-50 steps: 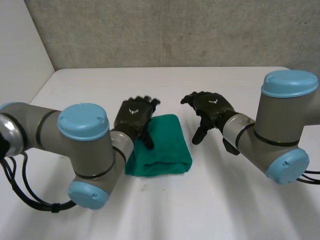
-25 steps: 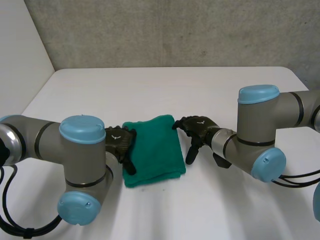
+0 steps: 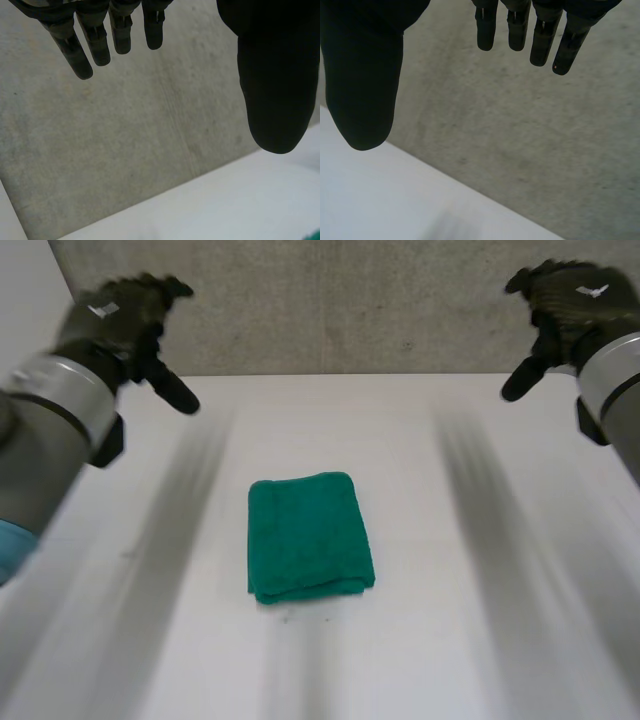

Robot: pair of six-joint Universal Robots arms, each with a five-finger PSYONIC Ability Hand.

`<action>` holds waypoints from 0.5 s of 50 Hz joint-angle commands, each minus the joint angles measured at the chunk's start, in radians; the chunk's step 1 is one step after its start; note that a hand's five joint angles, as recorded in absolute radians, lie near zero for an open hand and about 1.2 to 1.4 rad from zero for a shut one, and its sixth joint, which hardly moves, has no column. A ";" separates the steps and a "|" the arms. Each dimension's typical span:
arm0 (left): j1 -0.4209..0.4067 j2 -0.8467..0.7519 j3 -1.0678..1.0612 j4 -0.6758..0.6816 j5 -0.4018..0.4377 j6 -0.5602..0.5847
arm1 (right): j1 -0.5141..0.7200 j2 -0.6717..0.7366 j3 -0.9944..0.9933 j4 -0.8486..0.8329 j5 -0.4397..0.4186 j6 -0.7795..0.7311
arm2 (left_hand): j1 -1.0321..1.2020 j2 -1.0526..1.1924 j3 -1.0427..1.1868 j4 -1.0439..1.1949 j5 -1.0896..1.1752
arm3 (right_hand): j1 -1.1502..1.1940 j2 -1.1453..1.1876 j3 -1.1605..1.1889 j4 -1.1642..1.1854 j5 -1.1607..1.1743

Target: Fold the towel.

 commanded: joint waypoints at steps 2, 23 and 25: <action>0.087 0.064 0.043 -0.136 0.075 -0.080 | -0.024 -0.027 0.004 0.024 -0.003 -0.002 | -0.027 -0.027 -0.041 -0.033 -0.045 | -0.030 -0.049 -0.041 -0.060 -0.063; 0.092 0.093 -0.009 -0.133 0.072 -0.077 | -0.015 -0.068 0.065 -0.008 -0.001 -0.005 | -0.027 -0.027 -0.041 -0.034 -0.045 | -0.030 -0.049 -0.041 -0.060 -0.063; 0.090 0.095 -0.012 -0.131 0.072 -0.077 | -0.015 -0.068 0.070 -0.018 -0.003 -0.003 | -0.027 -0.027 -0.041 -0.034 -0.045 | -0.030 -0.049 -0.041 -0.060 -0.063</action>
